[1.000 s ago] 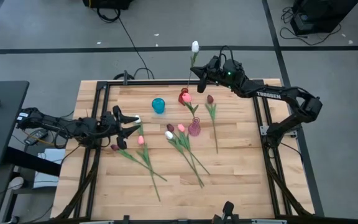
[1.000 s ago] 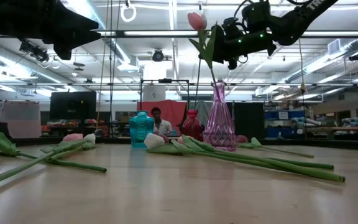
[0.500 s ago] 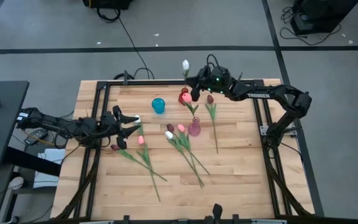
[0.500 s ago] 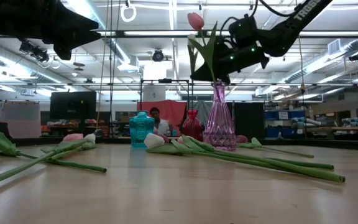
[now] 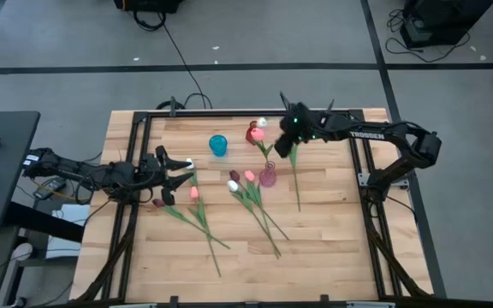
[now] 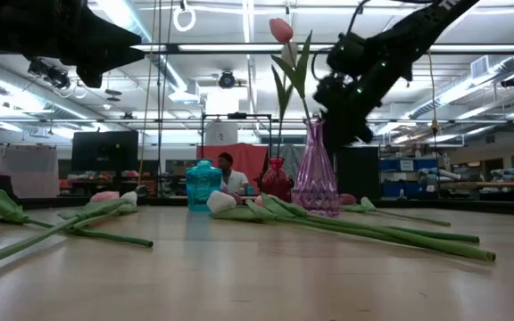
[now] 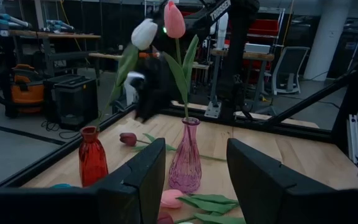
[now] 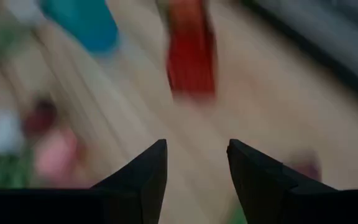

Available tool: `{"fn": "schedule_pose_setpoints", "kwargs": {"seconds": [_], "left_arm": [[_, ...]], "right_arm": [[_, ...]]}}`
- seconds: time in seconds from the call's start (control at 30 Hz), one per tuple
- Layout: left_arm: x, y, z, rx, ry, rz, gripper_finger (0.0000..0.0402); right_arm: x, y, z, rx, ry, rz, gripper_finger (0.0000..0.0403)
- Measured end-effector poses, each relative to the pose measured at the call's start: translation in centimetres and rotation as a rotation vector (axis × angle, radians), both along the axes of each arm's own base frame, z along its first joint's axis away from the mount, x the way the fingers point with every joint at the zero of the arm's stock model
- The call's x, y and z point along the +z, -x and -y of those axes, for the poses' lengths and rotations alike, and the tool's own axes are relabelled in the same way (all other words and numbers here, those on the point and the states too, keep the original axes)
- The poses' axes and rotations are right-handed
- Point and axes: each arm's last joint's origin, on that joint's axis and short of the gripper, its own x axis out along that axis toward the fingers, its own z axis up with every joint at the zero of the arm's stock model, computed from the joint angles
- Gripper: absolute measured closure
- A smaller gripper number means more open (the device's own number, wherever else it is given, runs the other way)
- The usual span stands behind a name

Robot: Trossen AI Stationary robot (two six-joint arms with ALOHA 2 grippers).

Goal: Sort flowers into vase by color
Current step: Put the top red tulip into the blue vase

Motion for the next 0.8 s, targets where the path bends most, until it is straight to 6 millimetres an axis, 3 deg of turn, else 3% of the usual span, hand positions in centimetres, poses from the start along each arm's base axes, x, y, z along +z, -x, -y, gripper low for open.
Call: {"fn": "schedule_pose_setpoints", "kwargs": {"seconds": [0.13,0.27,0.57,0.8], "left_arm": [[0.0,0.0,0.0,0.0,0.001,0.001,0.0225],[0.0,0.0,0.0,0.0,0.015,0.005,0.0225],[0.0,0.0,0.0,0.0,0.015,0.001,0.0225],[0.0,0.0,0.0,0.0,0.011,0.0,0.0225]], "right_arm": [[-1.3,0.9,-2.0,-0.115,-0.082,-0.213,0.0233],[-1.7,1.4,-3.4,-0.186,-0.152,-0.294,0.0241],[-4.7,1.3,-5.0,-0.218,-0.264,-0.37,0.0252],[-5.7,0.4,-5.9,-0.22,-0.194,-0.398,0.0253]]}}
